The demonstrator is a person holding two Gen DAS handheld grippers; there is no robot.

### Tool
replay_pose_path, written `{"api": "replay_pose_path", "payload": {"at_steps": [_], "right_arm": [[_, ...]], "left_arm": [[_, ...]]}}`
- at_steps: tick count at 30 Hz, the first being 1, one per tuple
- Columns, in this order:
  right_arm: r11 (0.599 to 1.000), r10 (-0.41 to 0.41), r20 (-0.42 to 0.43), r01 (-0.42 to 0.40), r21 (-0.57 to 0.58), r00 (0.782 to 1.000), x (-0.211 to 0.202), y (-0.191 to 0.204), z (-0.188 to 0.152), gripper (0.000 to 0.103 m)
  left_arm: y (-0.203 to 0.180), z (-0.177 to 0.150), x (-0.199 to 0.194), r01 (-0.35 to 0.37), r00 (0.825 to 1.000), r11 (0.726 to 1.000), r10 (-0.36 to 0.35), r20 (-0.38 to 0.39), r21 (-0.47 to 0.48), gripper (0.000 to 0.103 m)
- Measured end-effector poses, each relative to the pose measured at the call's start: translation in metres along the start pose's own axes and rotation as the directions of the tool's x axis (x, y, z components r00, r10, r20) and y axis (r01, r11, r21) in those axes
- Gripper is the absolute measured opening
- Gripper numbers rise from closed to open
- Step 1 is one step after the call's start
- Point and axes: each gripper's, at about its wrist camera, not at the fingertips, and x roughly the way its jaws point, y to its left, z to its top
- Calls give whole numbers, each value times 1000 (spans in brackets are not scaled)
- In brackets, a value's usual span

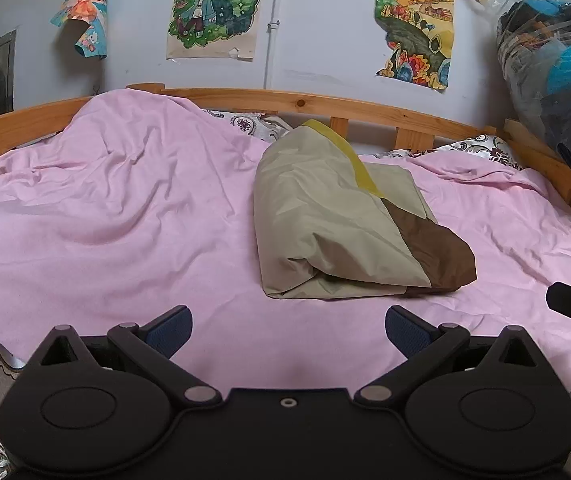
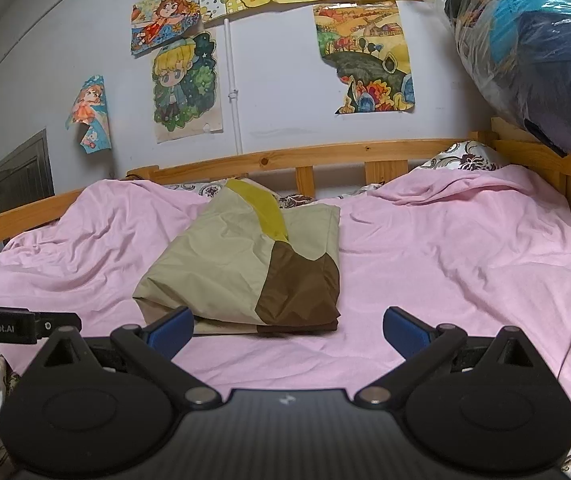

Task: Fold large clothes

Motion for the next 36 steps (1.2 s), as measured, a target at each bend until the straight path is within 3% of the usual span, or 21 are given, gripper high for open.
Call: {"api": "replay_pose_path", "payload": {"at_steps": [36], "right_arm": [[1000,3,-1,-3,0,1000,0,-1,0,103]], "left_arm": [[3,-1,2,5,1000,1000,-5,-5,7,102]]}}
